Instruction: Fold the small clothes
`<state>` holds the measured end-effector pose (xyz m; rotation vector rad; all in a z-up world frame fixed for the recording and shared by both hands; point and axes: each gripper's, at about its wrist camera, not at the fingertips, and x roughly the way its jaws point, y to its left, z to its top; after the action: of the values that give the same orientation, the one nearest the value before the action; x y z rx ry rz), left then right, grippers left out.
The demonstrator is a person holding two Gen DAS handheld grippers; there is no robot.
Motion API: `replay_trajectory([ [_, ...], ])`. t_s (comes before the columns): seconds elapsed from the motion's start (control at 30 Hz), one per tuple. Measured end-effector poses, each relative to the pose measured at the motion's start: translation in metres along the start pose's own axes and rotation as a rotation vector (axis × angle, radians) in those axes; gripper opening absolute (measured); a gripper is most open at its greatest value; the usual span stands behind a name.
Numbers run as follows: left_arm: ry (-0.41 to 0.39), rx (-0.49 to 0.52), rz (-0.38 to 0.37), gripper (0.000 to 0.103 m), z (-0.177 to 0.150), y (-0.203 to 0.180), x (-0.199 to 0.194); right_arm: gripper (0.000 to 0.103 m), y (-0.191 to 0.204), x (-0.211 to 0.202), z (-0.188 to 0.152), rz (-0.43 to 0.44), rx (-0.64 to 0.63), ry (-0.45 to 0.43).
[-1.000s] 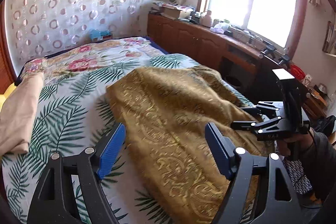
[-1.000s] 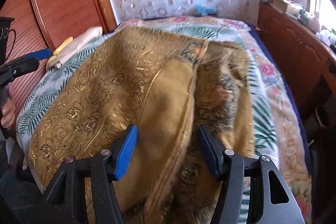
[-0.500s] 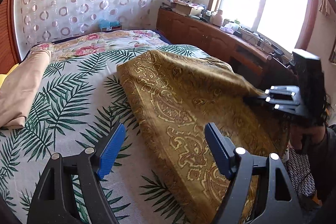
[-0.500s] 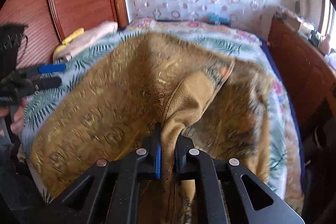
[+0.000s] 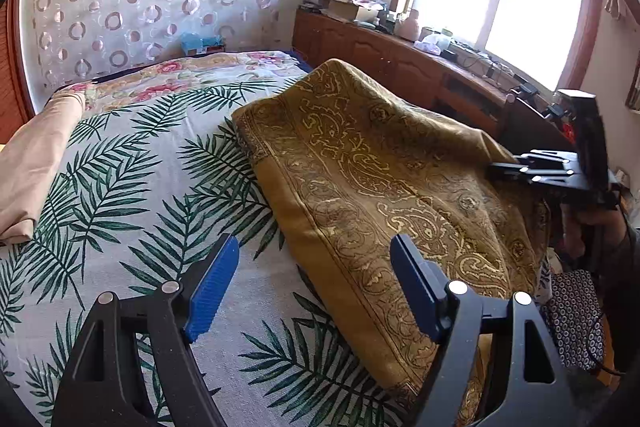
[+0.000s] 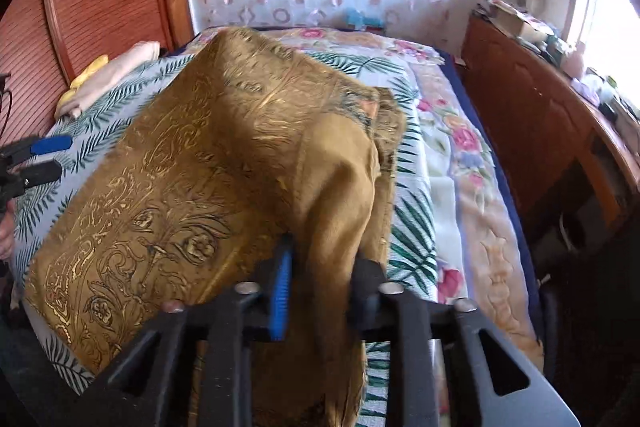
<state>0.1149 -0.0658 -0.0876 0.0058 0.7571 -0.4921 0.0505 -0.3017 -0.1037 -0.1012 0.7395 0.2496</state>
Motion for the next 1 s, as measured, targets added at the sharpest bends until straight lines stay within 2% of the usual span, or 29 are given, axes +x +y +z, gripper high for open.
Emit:
replay_trajectory([
  [0.1, -0.021, -0.003, 0.016, 0.079, 0.001, 0.001, -0.004, 0.036, -0.013, -0.015, 0.011, 0.014, 0.037, -0.064],
  [0.23, -0.049, -0.016, 0.031, 0.079, 0.002, 0.003, -0.009, 0.037, -0.024, -0.024, 0.040, 0.009, 0.032, -0.128],
  [0.3, -0.064, -0.023, 0.037, 0.079, 0.002, 0.005, -0.011, 0.037, -0.025, -0.016, 0.055, 0.012, 0.022, -0.130],
  [0.43, -0.078, -0.032, 0.041, 0.079, 0.003, 0.007, -0.013, 0.037, -0.026, 0.035, 0.084, 0.000, -0.002, -0.054],
  [0.53, -0.070, -0.028, 0.038, 0.079, 0.003, 0.006, -0.012, 0.037, -0.028, 0.075, 0.102, 0.021, 0.046, 0.010],
  [0.67, -0.059, -0.017, 0.030, 0.079, 0.000, 0.004, -0.010, 0.037, -0.034, 0.112, 0.108, 0.047, 0.090, 0.079],
  [0.8, -0.047, -0.011, 0.022, 0.079, -0.003, 0.003, -0.008, 0.037, -0.033, 0.136, 0.119, 0.053, 0.059, 0.134],
  [0.83, -0.044, -0.011, 0.021, 0.079, -0.004, 0.002, -0.007, 0.036, -0.031, 0.136, 0.120, 0.053, 0.047, 0.132],
  [0.9, -0.037, -0.011, 0.022, 0.079, -0.005, 0.002, -0.005, 0.008, -0.029, 0.136, 0.126, 0.075, 0.022, 0.121],
  [1.0, -0.031, -0.011, 0.018, 0.079, -0.005, 0.002, -0.003, 0.006, -0.026, 0.121, 0.129, 0.078, -0.024, 0.065],
])
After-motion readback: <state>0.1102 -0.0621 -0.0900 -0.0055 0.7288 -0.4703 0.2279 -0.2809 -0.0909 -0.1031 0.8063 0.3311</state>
